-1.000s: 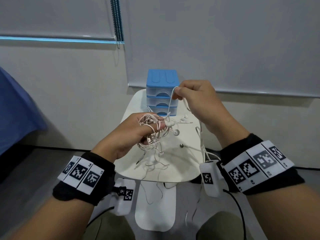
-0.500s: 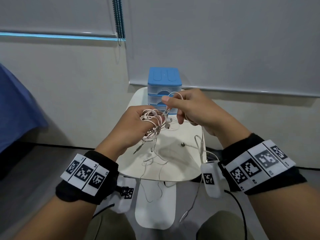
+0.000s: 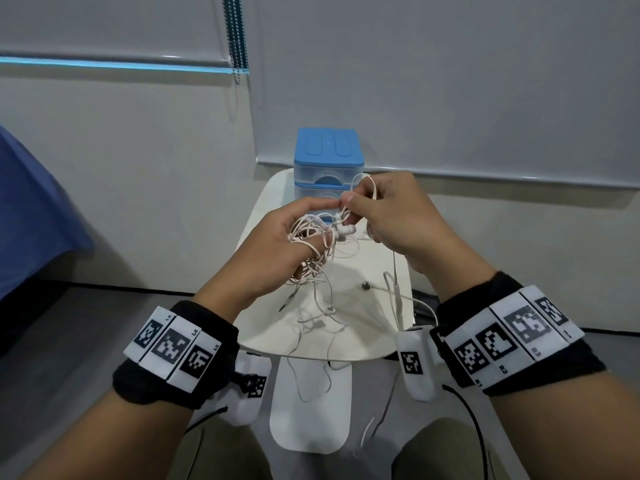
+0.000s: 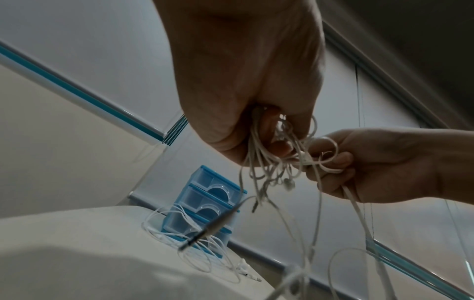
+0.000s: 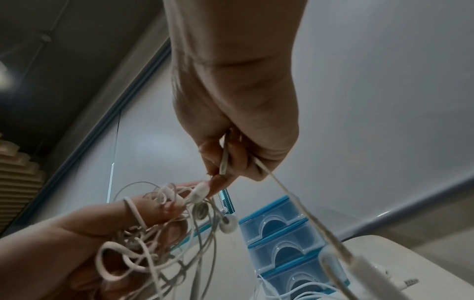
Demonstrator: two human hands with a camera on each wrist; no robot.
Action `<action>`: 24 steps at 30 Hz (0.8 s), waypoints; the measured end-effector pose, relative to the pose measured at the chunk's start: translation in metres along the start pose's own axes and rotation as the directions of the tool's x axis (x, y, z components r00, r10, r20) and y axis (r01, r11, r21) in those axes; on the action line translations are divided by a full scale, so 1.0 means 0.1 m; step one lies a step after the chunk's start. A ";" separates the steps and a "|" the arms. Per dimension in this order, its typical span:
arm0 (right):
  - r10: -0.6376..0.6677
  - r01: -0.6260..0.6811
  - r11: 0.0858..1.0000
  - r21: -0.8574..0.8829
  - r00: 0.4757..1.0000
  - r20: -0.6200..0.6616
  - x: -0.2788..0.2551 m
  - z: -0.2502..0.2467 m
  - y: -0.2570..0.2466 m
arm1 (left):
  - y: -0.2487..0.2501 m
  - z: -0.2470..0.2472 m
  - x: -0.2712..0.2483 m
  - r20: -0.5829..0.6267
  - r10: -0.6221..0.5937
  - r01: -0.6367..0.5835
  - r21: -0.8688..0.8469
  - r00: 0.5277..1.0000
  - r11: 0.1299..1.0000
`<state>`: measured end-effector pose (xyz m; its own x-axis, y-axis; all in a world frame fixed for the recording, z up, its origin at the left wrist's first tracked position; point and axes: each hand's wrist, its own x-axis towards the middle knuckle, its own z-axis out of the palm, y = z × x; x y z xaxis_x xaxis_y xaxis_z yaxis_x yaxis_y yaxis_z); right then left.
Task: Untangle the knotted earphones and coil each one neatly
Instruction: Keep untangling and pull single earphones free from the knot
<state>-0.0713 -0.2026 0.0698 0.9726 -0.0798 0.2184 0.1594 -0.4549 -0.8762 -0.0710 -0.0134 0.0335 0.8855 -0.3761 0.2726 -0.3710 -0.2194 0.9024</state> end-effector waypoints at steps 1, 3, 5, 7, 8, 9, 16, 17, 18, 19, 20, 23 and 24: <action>0.012 -0.012 0.999 0.030 1.000 0.002 -0.01 0.00 0.00 | 0.00 0.00 0.00 -0.019 -0.001 0.001 -0.006 1.000 1.000; 0.032 -0.034 0.997 0.070 0.999 0.027 -0.03 0.00 0.01 | 0.00 0.02 0.01 -0.050 -0.004 0.003 -0.012 0.999 1.000; 0.040 -0.045 0.996 0.079 0.997 0.064 -0.05 0.01 0.03 | -0.01 0.03 0.02 -0.058 -0.012 0.010 -0.020 0.998 1.000; 0.031 -0.039 0.995 0.092 0.996 0.088 -0.05 0.02 0.04 | -0.01 0.03 0.01 -0.059 -0.026 0.024 -0.034 0.998 0.999; 0.018 -0.028 0.994 0.107 0.995 0.094 -0.05 0.03 0.05 | -0.01 0.03 0.01 -0.059 -0.027 0.025 -0.028 0.998 0.999; 0.000 -0.013 0.992 0.126 0.995 0.099 -0.04 0.03 0.06 | -0.01 0.04 0.01 -0.058 -0.026 0.025 -0.017 0.998 1.000; -0.085 0.064 0.980 0.187 0.991 0.103 -0.07 0.06 0.02 | -0.01 0.06 0.03 -0.115 -0.081 0.070 -0.094 0.990 0.993; -0.071 0.058 0.983 0.173 0.995 0.070 -0.07 0.05 0.03 | -0.02 0.06 0.04 -0.124 -0.088 0.075 -0.111 0.988 0.991; -0.056 0.049 0.985 0.165 0.998 0.037 -0.07 0.05 0.03 | -0.03 0.05 0.04 -0.136 -0.098 0.081 -0.126 0.986 0.989; -0.042 0.040 0.986 0.165 0.999 0.012 -0.06 0.05 0.04 | -0.02 0.05 0.04 -0.148 -0.109 0.088 -0.138 0.983 0.986; -0.031 0.031 0.985 0.169 1.000 -0.003 -0.06 0.05 0.05 | -0.02 0.05 0.05 -0.156 -0.121 0.097 -0.148 0.980 0.984; -0.006 0.010 0.983 0.184 1.000 -0.024 -0.06 0.07 0.05 | -0.02 0.03 0.07 -0.142 -0.178 0.156 -0.153 0.974 0.976; -0.004 0.008 0.981 0.192 1.000 -0.022 -0.07 0.08 0.05 | -0.02 0.03 0.08 -0.126 -0.206 0.186 -0.158 0.970 0.970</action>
<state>-0.0757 -0.1976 0.0606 0.9680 -0.0969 0.2314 0.1971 -0.2771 -0.9404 -0.0642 -0.0182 0.0331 0.9711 -0.2060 0.1204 -0.1510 -0.1400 0.9786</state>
